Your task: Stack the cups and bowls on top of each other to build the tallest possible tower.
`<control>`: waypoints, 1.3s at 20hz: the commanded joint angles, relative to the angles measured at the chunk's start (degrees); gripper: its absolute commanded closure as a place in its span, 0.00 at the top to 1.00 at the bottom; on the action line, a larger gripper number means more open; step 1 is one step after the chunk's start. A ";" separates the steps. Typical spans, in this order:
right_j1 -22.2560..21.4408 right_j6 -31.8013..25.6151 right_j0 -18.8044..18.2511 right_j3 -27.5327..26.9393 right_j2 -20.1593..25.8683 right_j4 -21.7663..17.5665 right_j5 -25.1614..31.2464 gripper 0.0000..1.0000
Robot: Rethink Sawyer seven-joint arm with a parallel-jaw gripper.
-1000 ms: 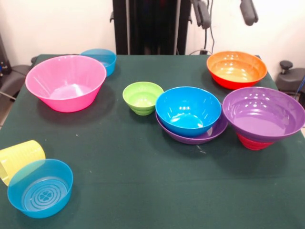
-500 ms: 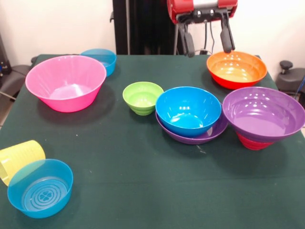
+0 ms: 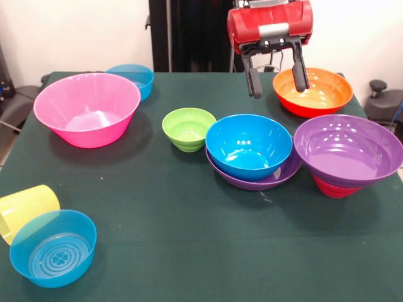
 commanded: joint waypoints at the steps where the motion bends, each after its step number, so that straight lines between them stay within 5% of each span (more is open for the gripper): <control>1: 2.45 5.92 0.49 3.66 7.06 -1.63 10.34 1.00; 22: 1.01 5.54 0.38 6.81 5.56 1.01 11.27 1.00; 26: -0.96 5.29 -2.46 9.39 8.19 -0.38 20.03 1.00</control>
